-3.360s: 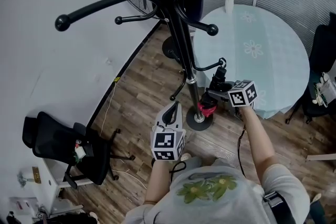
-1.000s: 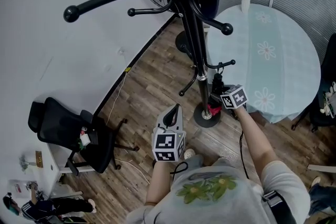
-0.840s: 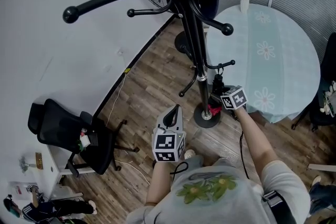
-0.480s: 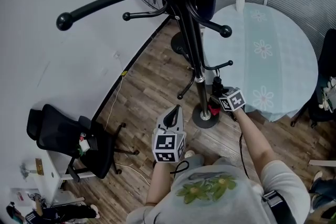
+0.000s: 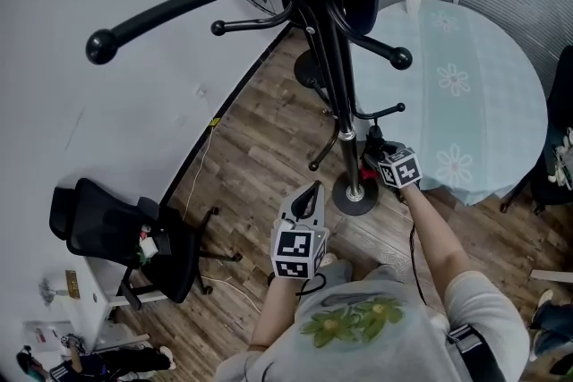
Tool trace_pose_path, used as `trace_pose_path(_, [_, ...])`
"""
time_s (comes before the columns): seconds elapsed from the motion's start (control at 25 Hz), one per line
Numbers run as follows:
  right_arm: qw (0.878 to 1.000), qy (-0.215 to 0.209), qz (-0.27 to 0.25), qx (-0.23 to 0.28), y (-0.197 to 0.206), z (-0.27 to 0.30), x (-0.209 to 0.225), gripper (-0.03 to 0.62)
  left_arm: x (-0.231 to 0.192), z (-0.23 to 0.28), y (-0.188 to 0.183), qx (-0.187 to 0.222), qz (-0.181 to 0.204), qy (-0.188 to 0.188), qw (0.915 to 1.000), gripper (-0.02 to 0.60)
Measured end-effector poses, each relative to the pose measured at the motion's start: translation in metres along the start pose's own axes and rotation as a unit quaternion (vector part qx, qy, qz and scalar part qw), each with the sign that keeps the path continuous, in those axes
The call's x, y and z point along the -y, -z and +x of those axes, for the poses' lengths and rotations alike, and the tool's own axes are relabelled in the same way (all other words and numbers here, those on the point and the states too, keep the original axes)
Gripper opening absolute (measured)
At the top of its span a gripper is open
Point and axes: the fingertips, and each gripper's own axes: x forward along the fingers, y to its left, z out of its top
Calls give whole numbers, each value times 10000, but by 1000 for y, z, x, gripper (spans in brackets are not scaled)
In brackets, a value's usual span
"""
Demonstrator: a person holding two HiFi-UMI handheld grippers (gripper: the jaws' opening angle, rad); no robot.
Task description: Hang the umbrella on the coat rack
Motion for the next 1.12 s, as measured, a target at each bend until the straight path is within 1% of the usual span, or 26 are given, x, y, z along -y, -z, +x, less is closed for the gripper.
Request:
trace_pose_path(0.08, [9999, 107, -16, 71, -2, 1, 4, 244, -1, 2, 2, -34, 8, 10, 10000, 2])
trace_pose_path(0.32, [9998, 199, -17, 42, 3, 3, 10, 244, 2, 7, 6, -122, 39, 68, 9999, 2])
trace_pose_path(0.4, [9996, 249, -60, 88, 3, 0, 11, 264, 4, 8, 8, -161, 24, 78, 9998, 2])
trace_pose_path(0.6, [9969, 471, -292, 565, -16, -29, 5, 262, 8, 14, 13, -225, -29, 136, 9997, 2])
trace_pose_path(0.84, [9908, 445, -305, 1245, -39, -77, -20, 227, 13, 20, 13, -230, -34, 271, 9994, 2])
trace_pose_path(1.04, [9842, 420, -302, 1691, -56, -120, -42, 139, 18, 23, 7, -158, -20, 346, 9993, 2])
trace_pose_path(1.12, [9824, 427, -310, 1792, -61, -134, -49, 133, 22, 24, 4, -110, -14, 364, 9993, 2])
